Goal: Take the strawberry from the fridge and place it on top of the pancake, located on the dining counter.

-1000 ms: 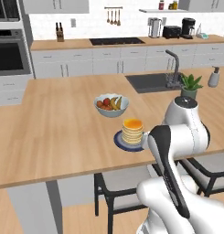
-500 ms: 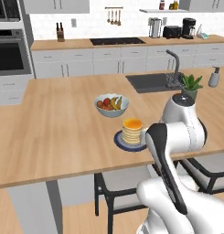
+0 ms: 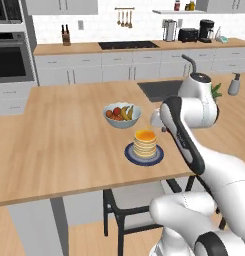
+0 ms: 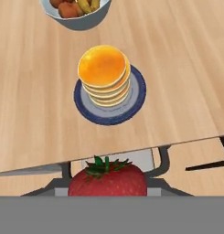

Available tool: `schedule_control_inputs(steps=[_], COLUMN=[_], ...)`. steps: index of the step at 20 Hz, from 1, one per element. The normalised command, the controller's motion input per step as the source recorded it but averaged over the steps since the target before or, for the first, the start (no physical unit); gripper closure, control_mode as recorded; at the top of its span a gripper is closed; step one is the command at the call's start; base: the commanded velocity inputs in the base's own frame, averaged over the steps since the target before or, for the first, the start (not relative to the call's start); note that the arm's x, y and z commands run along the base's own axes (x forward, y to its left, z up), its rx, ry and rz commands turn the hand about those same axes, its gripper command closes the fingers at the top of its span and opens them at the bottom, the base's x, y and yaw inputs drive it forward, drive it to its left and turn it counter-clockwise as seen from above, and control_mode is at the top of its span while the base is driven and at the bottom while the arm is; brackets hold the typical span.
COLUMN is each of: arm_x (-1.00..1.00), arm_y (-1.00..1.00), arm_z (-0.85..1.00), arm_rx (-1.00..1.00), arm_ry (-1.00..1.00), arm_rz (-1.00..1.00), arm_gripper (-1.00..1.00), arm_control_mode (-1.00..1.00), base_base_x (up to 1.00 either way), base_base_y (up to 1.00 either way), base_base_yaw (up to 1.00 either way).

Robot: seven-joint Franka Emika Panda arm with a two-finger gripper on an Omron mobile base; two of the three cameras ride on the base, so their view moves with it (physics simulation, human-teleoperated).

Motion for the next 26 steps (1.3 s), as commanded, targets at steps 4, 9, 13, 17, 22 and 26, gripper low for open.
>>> schedule_control_inputs(steps=[4,9,13,17,22,26], arm_x=[1.00,1.00,0.63,0.22,0.03,0.44], arm_y=[-0.22,0.01,0.35,0.33,0.06,-0.15], arm_z=[-0.01,-0.27,-0.56,-0.48,-0.51,-0.44], arm_rx=[0.00,-0.03,-0.11,-0.01,0.00,0.00], arm_ry=[0.00,-0.01,0.01,0.14,0.09,0.01], arm_rz=[0.01,0.03,0.04,0.00,0.00,0.02], arm_gripper=[1.00,1.00,1.00,1.00,1.00,1.00], arm_control_mode=[-1.00,-1.00,-1.00,-1.00,-1.00,-1.00], base_base_x=[0.00,0.00,0.00,0.00,0.00,0.00], base_base_y=[0.00,0.00,0.00,0.00,0.00,0.00], base_base_yaw=[0.00,0.00,0.00,0.00,0.00,0.00])
